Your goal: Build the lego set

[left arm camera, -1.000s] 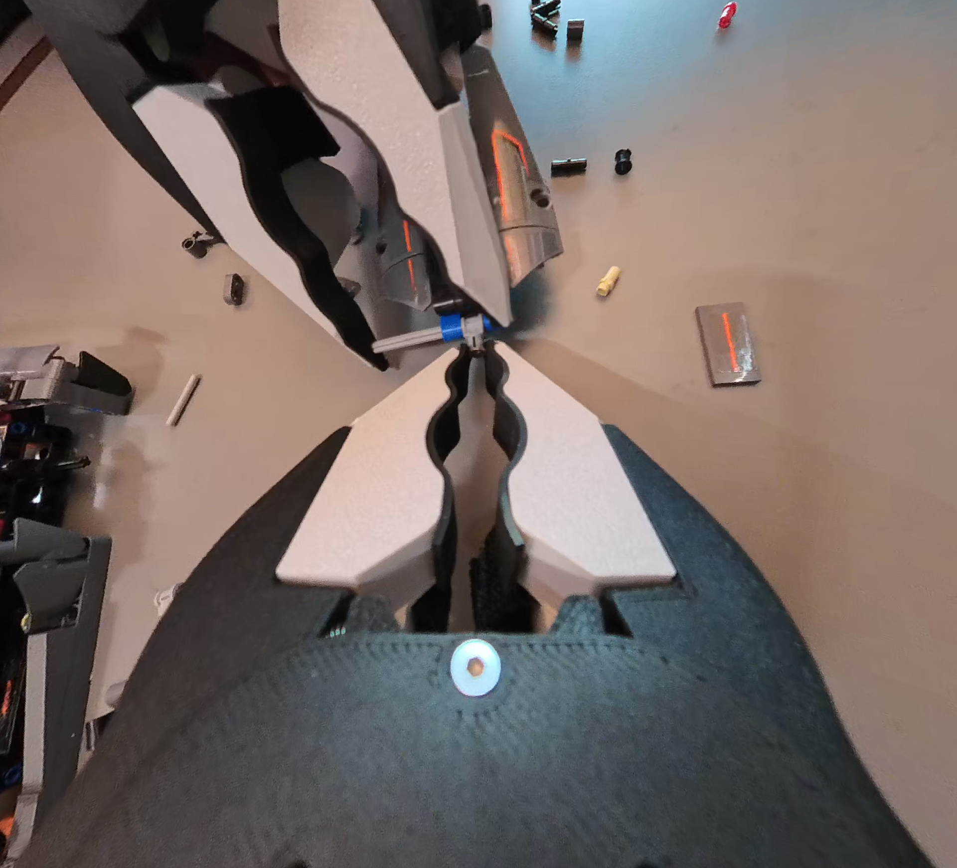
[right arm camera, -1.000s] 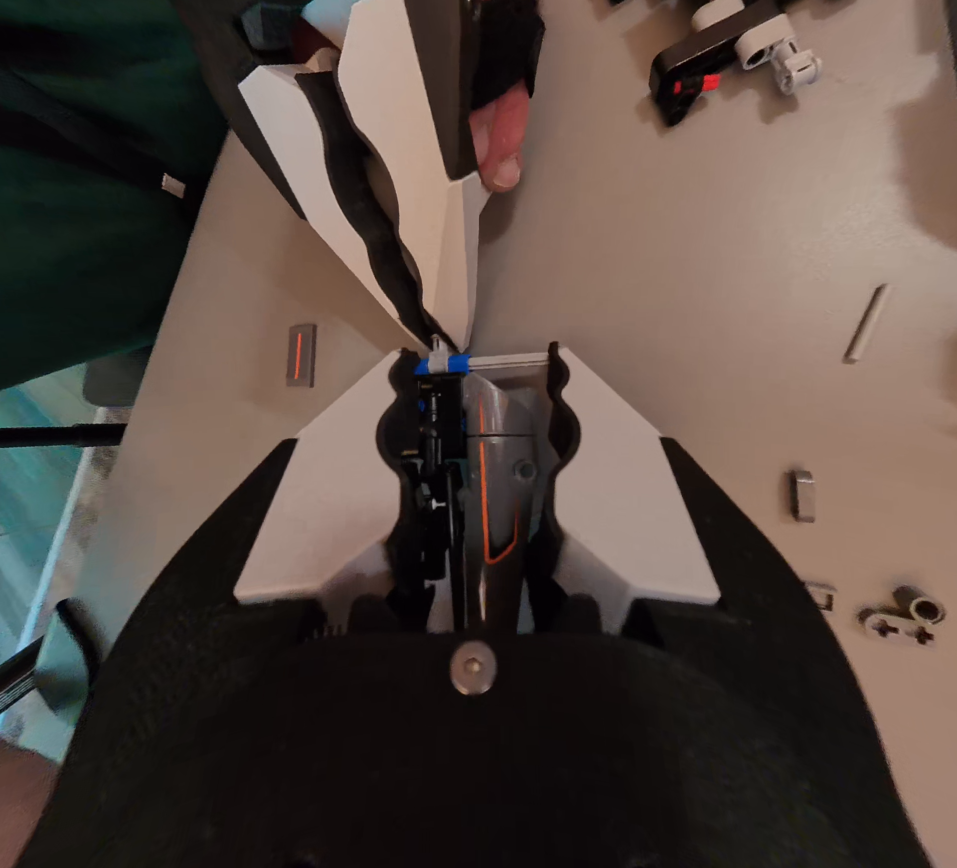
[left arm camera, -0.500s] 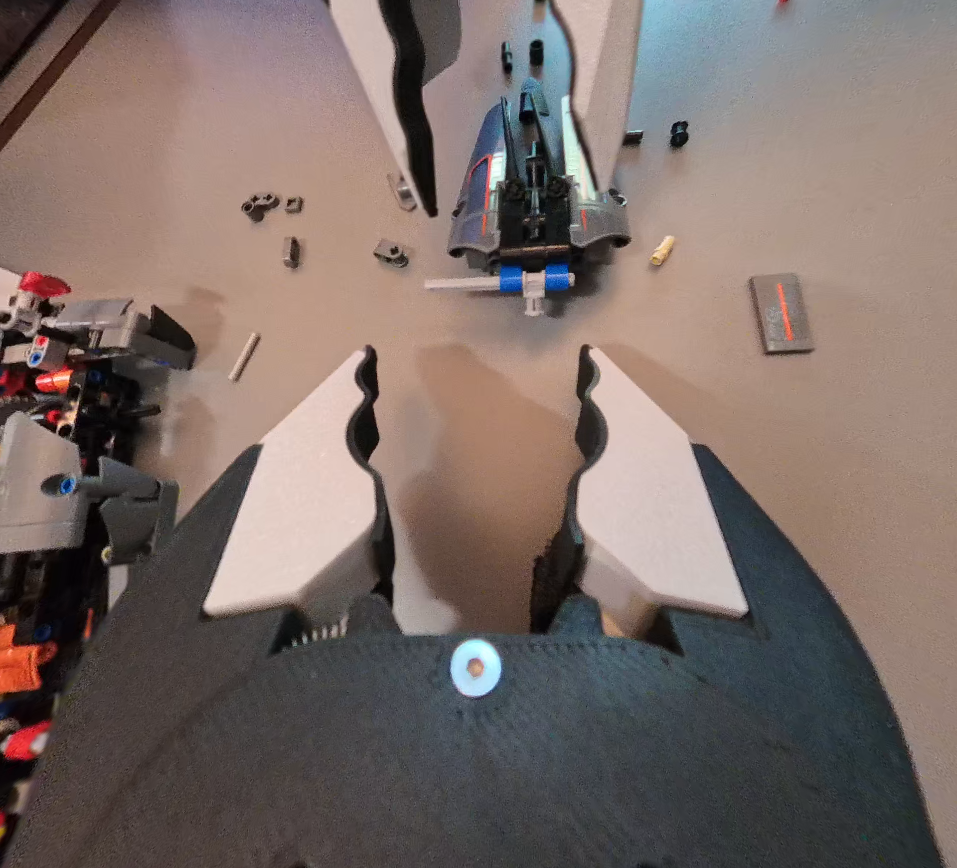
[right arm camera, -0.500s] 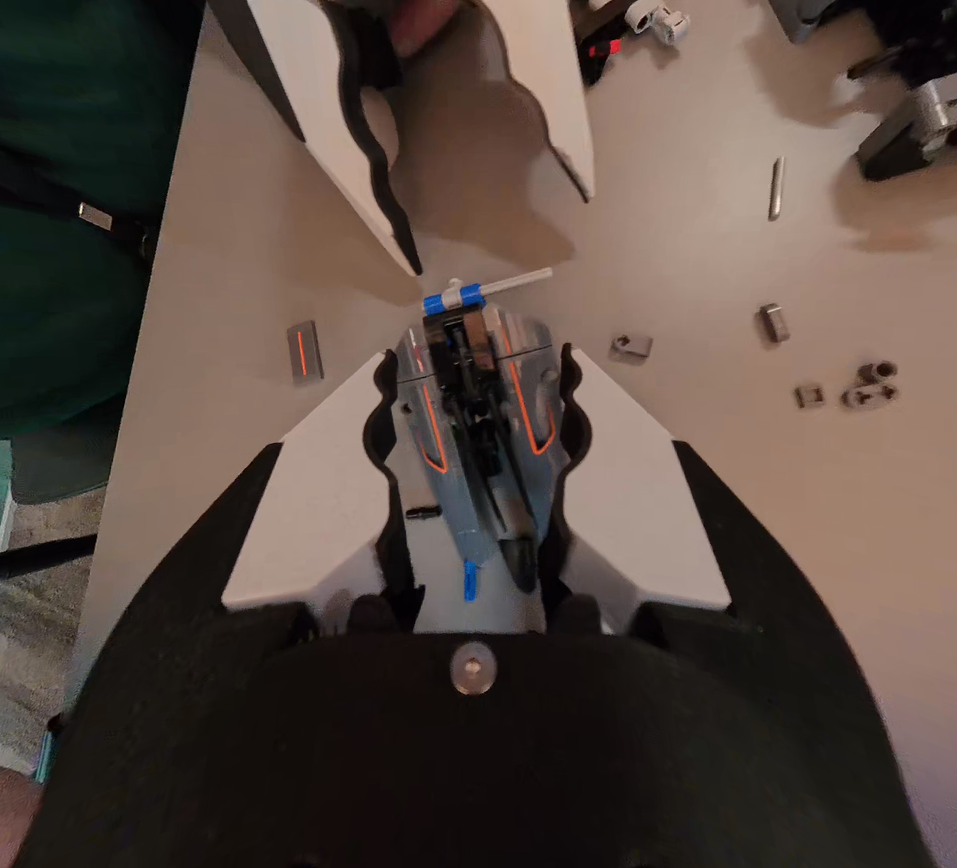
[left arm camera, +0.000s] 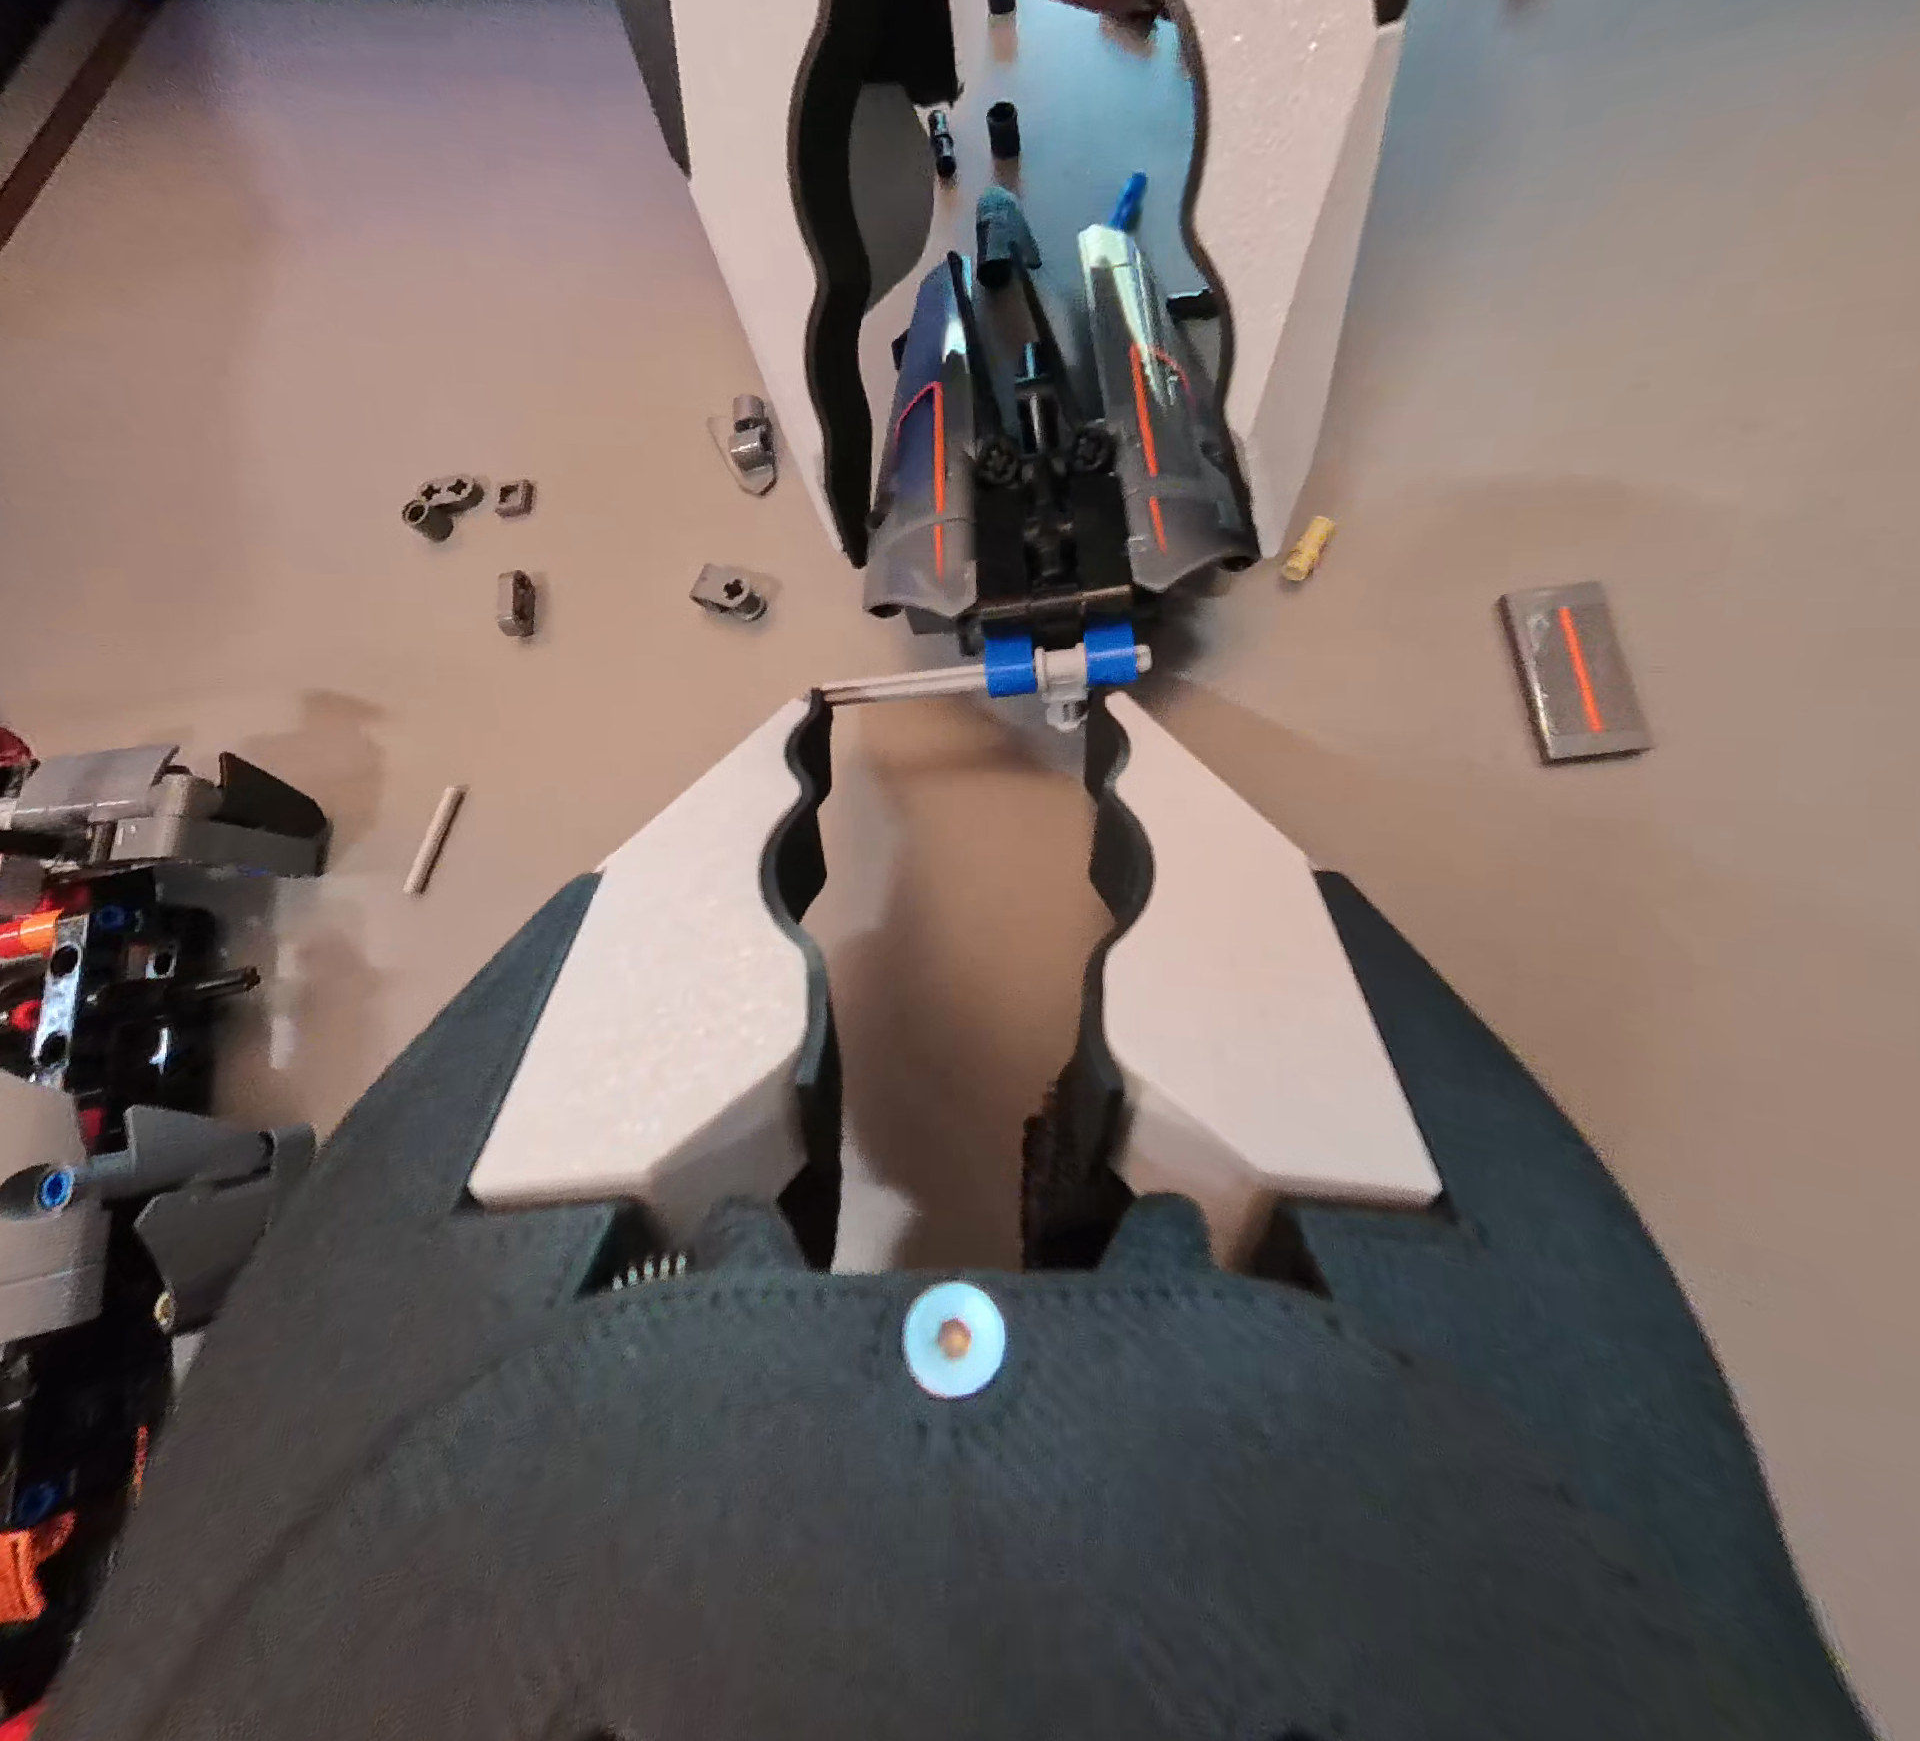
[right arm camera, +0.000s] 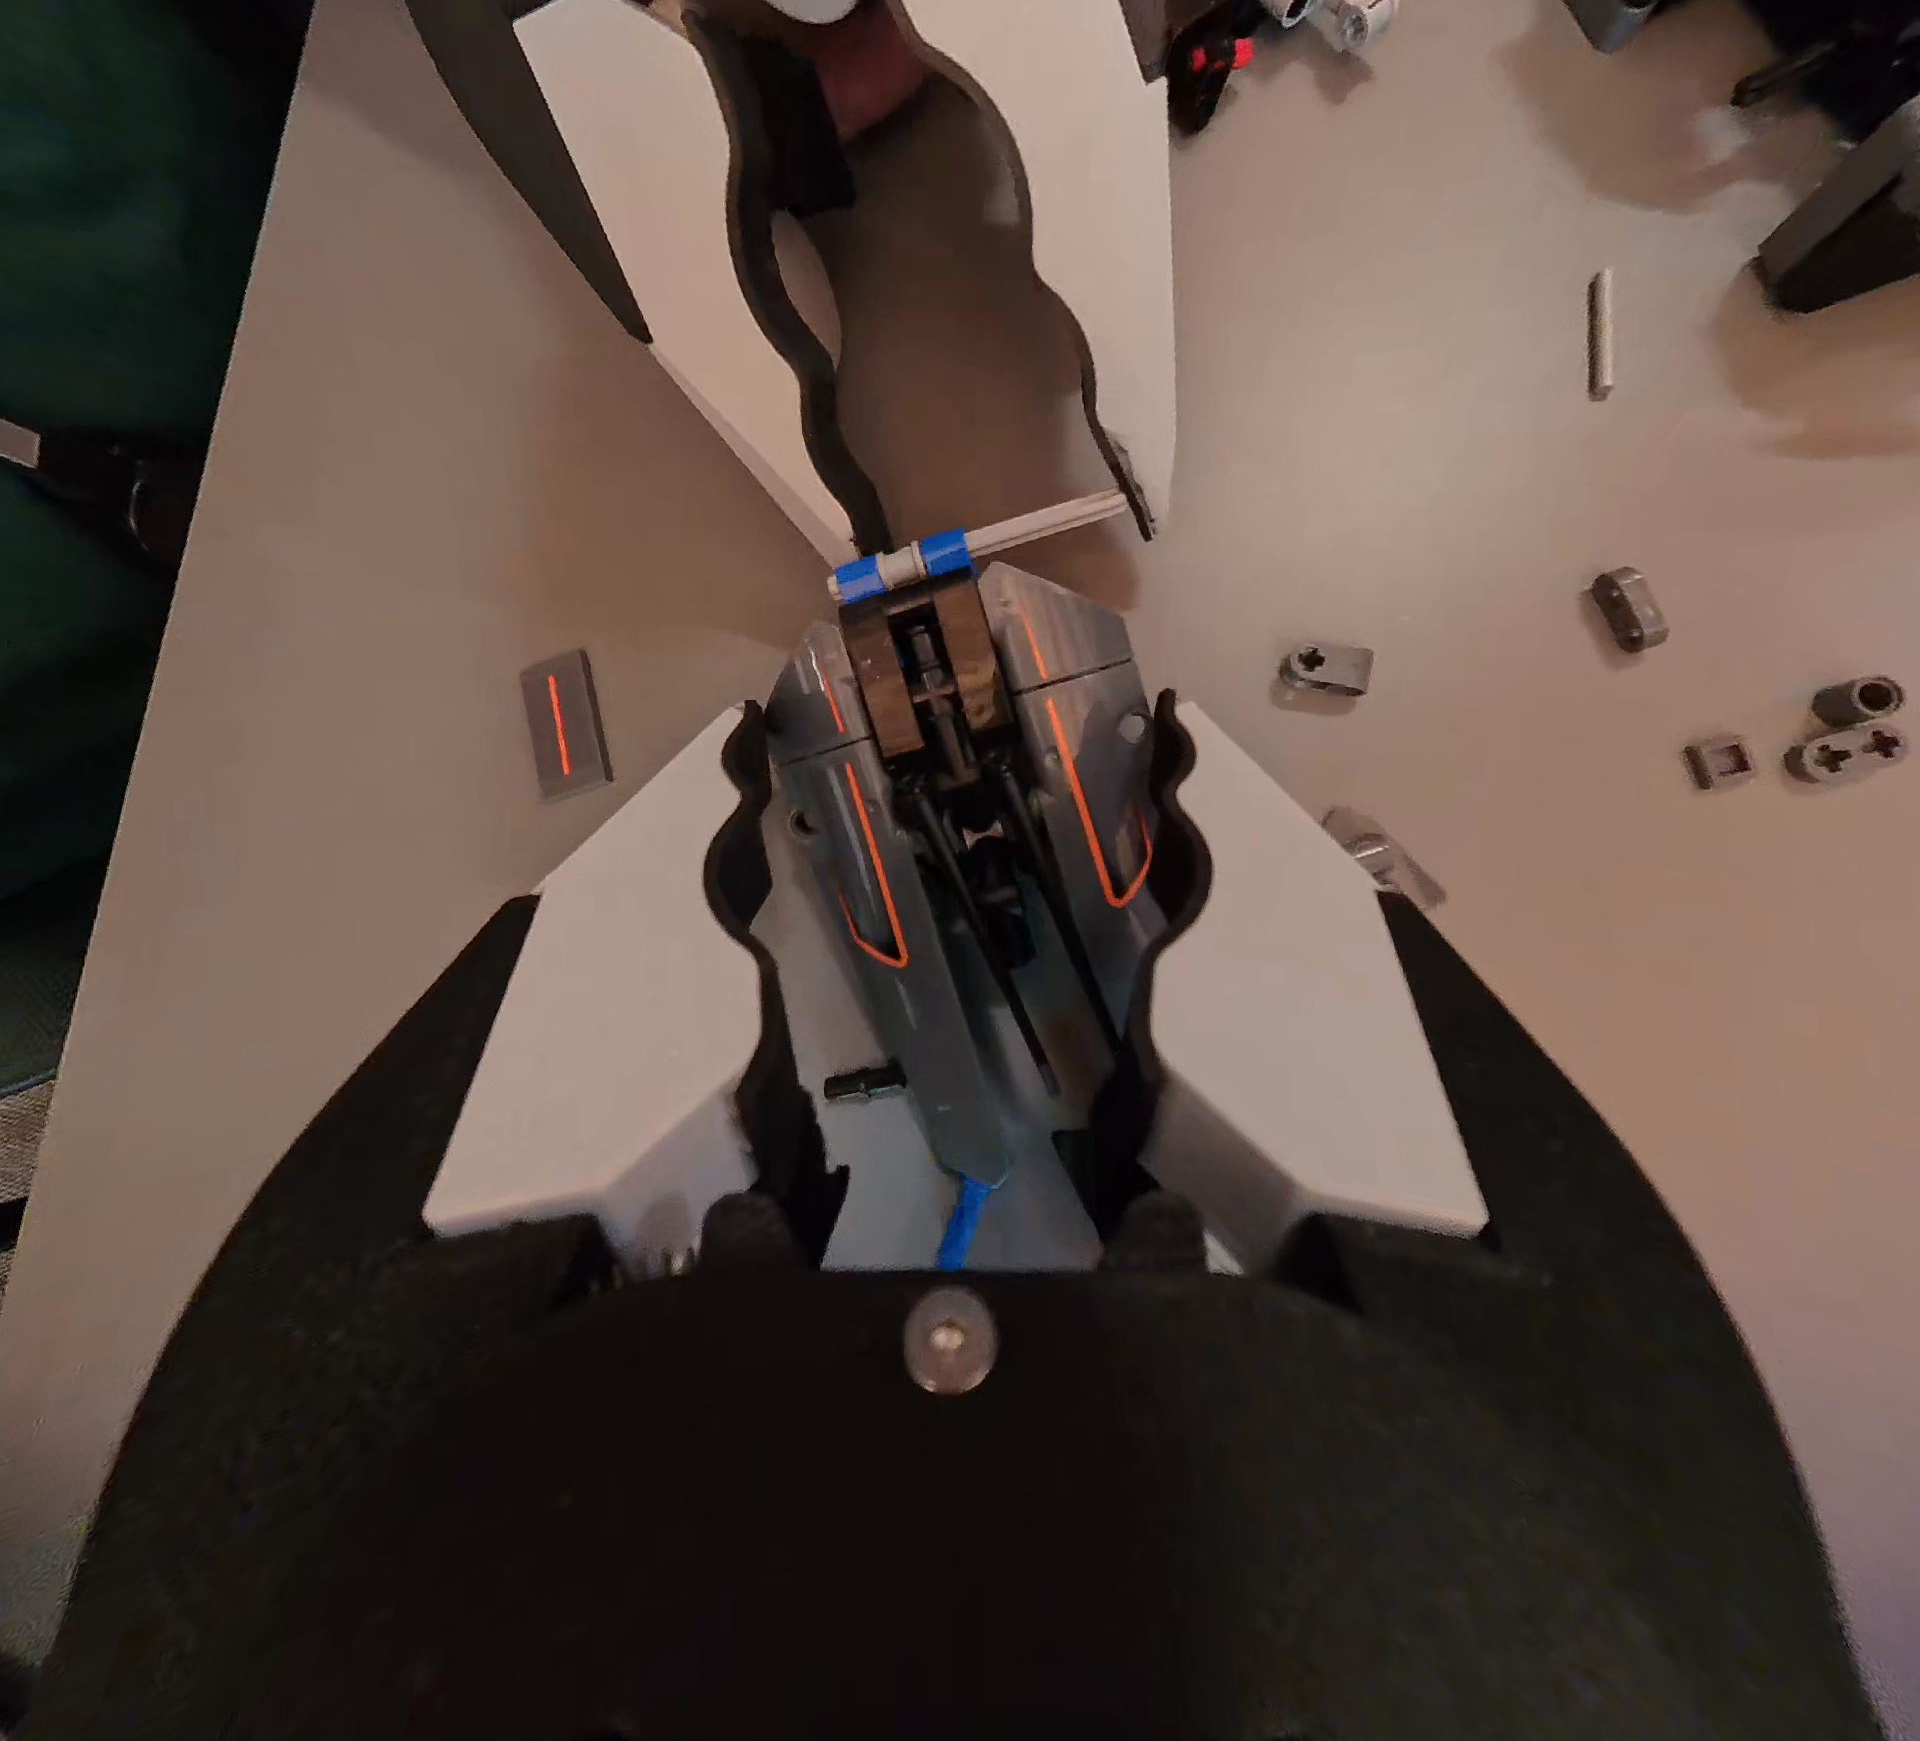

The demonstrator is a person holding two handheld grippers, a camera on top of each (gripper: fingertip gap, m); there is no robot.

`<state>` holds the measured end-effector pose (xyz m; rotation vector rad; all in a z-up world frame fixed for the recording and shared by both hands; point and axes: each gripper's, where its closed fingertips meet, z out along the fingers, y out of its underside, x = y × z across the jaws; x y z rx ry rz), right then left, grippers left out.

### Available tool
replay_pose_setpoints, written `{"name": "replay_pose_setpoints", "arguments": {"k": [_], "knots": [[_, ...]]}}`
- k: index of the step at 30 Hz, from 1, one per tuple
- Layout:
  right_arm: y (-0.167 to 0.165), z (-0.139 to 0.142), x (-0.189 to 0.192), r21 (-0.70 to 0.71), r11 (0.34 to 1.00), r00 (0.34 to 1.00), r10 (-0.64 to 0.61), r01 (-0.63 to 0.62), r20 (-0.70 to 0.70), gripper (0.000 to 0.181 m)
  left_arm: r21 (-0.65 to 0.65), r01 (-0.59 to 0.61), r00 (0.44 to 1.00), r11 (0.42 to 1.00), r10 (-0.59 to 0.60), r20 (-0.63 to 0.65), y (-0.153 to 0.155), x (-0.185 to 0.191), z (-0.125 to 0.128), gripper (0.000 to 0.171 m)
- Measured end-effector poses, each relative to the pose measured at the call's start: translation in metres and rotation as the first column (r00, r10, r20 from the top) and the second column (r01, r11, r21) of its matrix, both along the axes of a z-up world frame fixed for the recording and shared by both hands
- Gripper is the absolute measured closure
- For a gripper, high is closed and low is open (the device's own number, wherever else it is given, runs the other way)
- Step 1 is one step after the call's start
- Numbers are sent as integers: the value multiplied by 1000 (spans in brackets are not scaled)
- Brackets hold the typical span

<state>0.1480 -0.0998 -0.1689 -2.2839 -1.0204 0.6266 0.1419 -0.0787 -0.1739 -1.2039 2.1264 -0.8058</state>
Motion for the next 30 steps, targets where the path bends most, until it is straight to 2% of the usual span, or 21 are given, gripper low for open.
{"name": "replay_pose_setpoints", "arguments": {"k": [30], "knots": [[-1,-2,-1,3,1000,998,-2,2,-62,108,21,-3,1000,1000,2,29,-1,1,-1,126]]}}
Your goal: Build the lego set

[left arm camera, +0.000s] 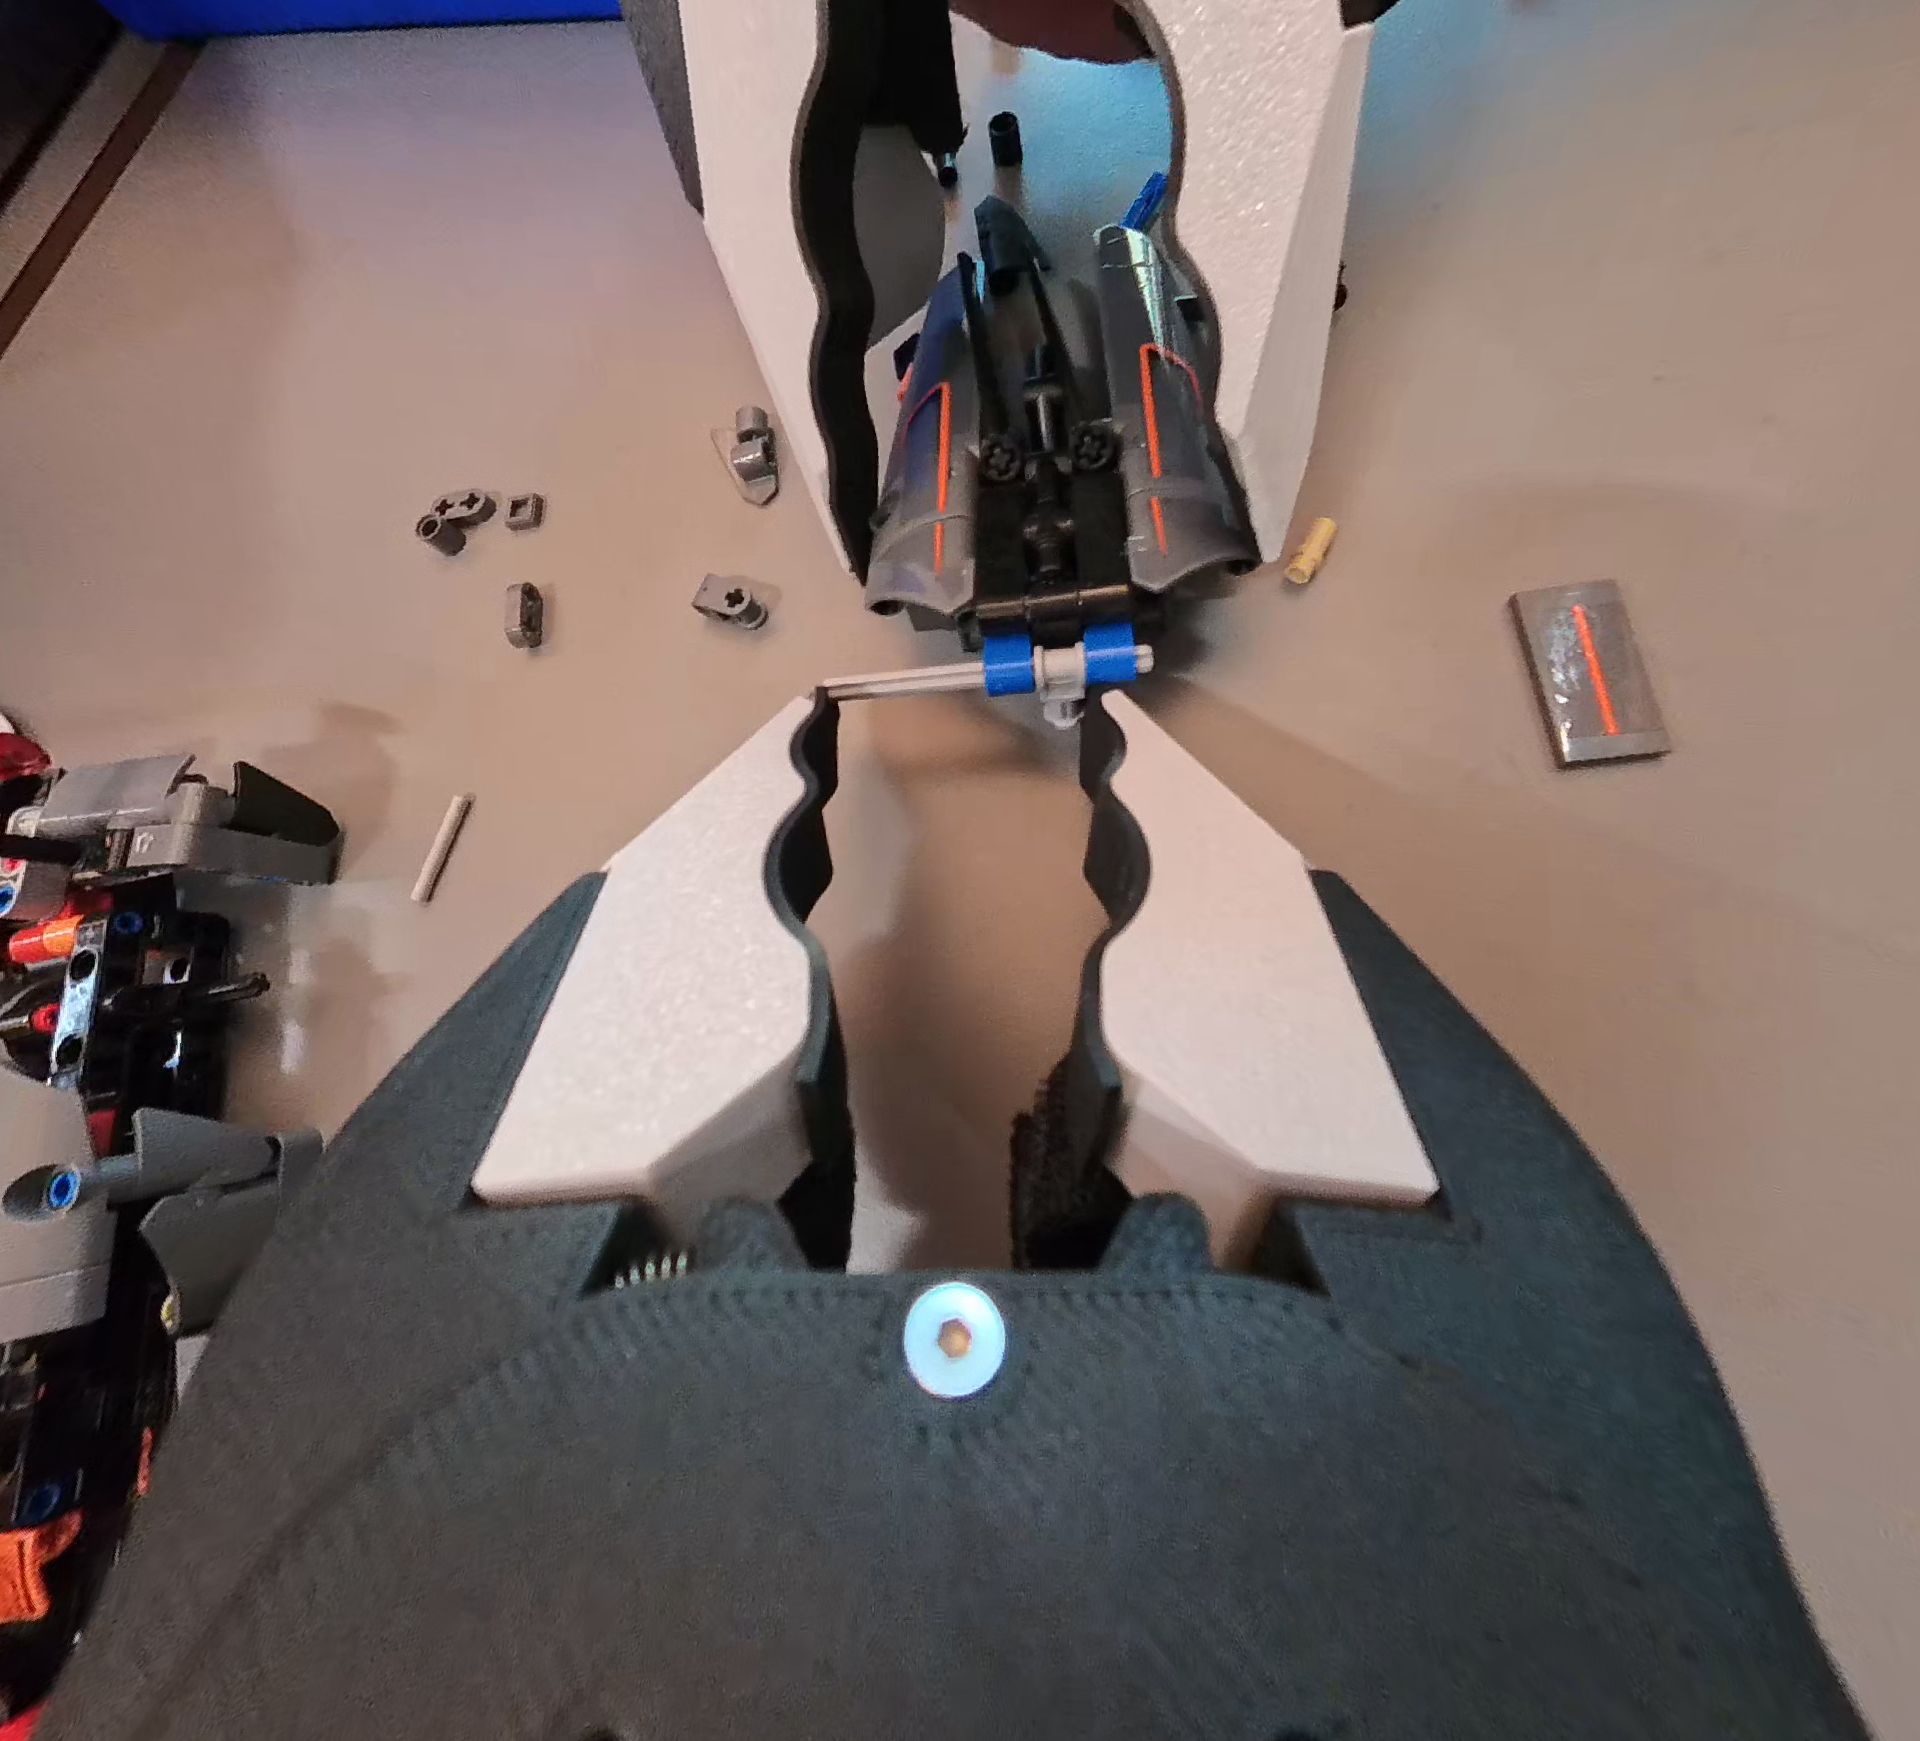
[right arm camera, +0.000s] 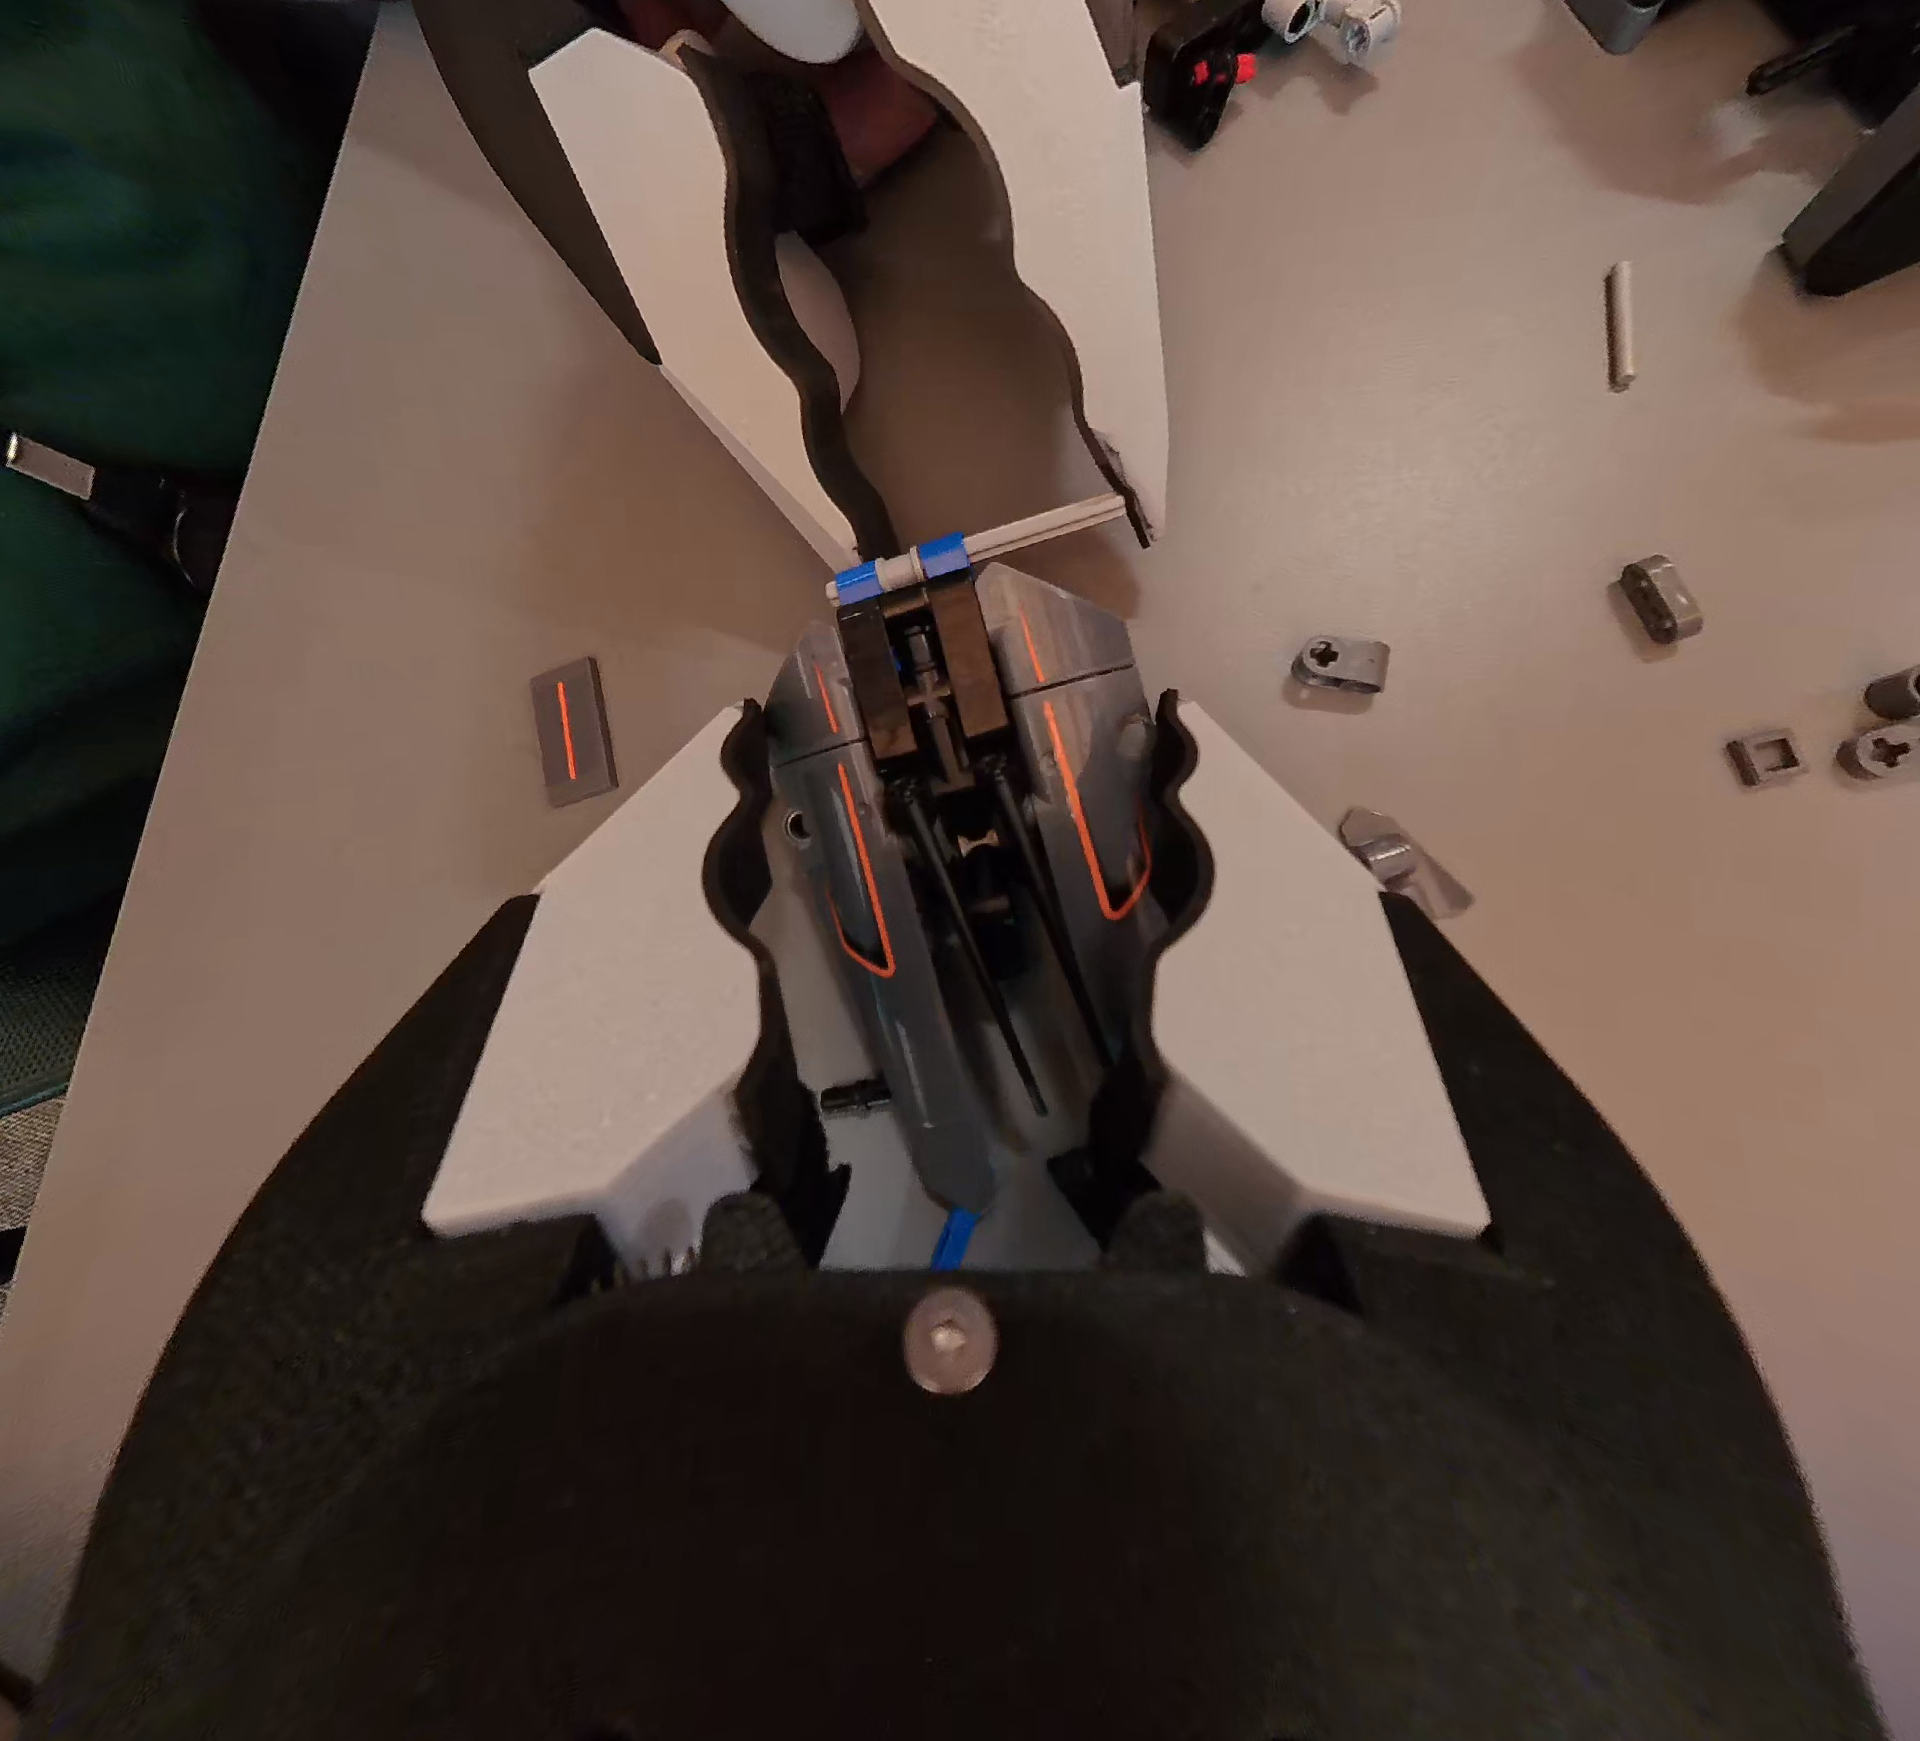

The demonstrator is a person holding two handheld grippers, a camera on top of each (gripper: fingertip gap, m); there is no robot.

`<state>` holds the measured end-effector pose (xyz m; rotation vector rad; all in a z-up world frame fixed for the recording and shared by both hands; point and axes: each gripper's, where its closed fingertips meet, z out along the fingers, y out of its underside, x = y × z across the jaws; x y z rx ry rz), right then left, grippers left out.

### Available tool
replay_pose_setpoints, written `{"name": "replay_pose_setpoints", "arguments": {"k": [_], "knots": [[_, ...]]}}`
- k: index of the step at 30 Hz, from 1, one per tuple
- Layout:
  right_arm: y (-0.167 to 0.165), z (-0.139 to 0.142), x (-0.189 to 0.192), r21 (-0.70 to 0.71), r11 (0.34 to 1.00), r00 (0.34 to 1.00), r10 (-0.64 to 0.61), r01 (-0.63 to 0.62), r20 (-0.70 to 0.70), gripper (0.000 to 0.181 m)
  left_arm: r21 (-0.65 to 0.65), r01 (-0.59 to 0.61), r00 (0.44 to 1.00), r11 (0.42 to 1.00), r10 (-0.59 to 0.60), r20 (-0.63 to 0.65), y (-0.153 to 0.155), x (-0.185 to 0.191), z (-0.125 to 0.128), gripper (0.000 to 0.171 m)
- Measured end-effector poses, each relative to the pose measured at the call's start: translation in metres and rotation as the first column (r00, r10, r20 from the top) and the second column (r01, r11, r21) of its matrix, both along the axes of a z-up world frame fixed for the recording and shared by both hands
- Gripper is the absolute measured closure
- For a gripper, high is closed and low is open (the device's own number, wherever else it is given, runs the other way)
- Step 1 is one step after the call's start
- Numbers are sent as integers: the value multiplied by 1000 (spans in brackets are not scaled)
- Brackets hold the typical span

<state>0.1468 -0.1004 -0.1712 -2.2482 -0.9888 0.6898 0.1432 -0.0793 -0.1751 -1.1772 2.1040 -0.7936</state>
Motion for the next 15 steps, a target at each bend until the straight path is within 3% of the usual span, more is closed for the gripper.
{"name": "replay_pose_setpoints", "arguments": {"k": [15], "knots": [[0,-1,0,-10,1000,1000,4,-4,-17,108,7,5,1000,1000,-5,-2,-1,0,-1,129]]}}
